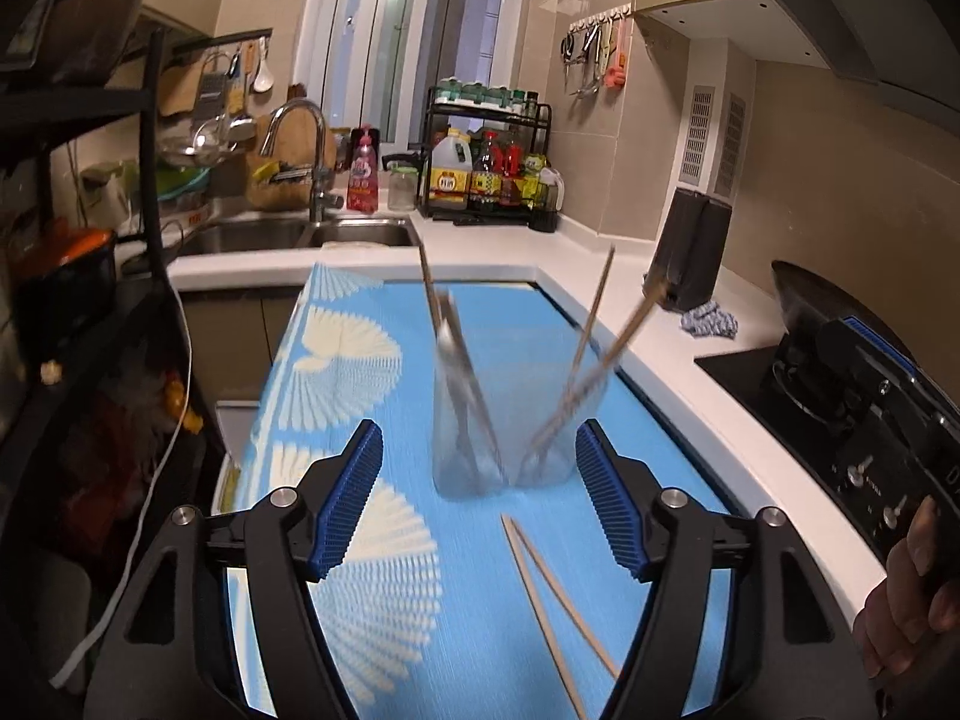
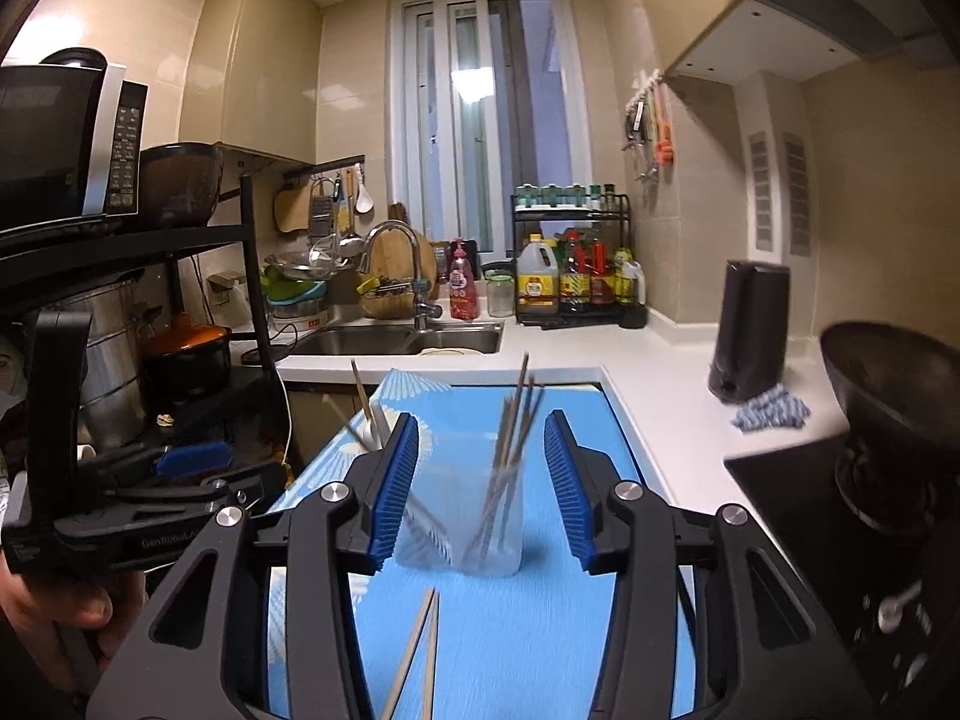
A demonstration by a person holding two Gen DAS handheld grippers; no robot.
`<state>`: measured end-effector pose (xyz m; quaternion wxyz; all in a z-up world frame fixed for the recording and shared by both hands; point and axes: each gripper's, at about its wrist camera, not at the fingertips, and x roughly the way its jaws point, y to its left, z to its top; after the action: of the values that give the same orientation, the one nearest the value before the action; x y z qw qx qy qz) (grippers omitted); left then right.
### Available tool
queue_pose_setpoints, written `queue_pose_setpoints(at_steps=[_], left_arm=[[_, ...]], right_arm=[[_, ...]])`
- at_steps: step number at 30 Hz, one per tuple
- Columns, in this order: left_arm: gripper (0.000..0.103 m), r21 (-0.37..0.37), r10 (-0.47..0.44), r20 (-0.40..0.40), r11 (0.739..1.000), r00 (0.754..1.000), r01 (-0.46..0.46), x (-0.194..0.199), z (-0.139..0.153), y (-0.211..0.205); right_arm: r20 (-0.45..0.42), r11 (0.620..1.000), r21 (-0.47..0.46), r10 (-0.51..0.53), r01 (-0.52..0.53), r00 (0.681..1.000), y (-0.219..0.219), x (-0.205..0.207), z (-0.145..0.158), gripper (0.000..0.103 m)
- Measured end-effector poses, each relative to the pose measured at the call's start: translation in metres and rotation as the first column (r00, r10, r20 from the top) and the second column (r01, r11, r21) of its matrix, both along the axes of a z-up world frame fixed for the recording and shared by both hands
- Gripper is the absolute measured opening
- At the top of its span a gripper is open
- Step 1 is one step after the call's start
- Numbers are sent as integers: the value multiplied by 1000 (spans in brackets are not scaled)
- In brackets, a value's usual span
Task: Organize utensils
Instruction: 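Move both tools to the last two chopsticks and close on one each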
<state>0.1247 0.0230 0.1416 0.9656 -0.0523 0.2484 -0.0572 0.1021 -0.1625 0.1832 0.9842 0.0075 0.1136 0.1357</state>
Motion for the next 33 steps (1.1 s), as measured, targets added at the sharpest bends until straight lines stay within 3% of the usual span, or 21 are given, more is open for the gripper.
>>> queue_pose_setpoints(at_steps=[6,8,14,17,20,27,33], left_arm=[[66,-18,20,-41,1000,999,-20,-38,-72,-13],[65,13,40,-66,999,997,-39,-46,-94,-20],[59,31,81,-107,996,991,-78,-61,-127,-19],[59,-33,97,-172,994,980,-104,-66,-145,-9],[55,-30,112,-218,992,970,-121,-70,-161,-7],[54,1,112,-192,994,975,-113,-79,-167,-14],[55,24,114,-177,993,978,-112,-81,-168,-17]], right_arm=[[-95,997,-16,-73,72,993,-2,-21,-74,38],[-118,995,-32,-94,91,989,-3,-25,-98,38],[-236,995,-62,-88,75,968,-1,-31,-151,34],[-302,996,-53,-81,68,950,0,-31,-168,34],[-345,998,-55,-45,27,937,3,-32,-179,34],[-463,997,-75,-10,-28,886,13,-23,-206,35],[-458,995,-90,-6,-39,889,15,-25,-209,35]])
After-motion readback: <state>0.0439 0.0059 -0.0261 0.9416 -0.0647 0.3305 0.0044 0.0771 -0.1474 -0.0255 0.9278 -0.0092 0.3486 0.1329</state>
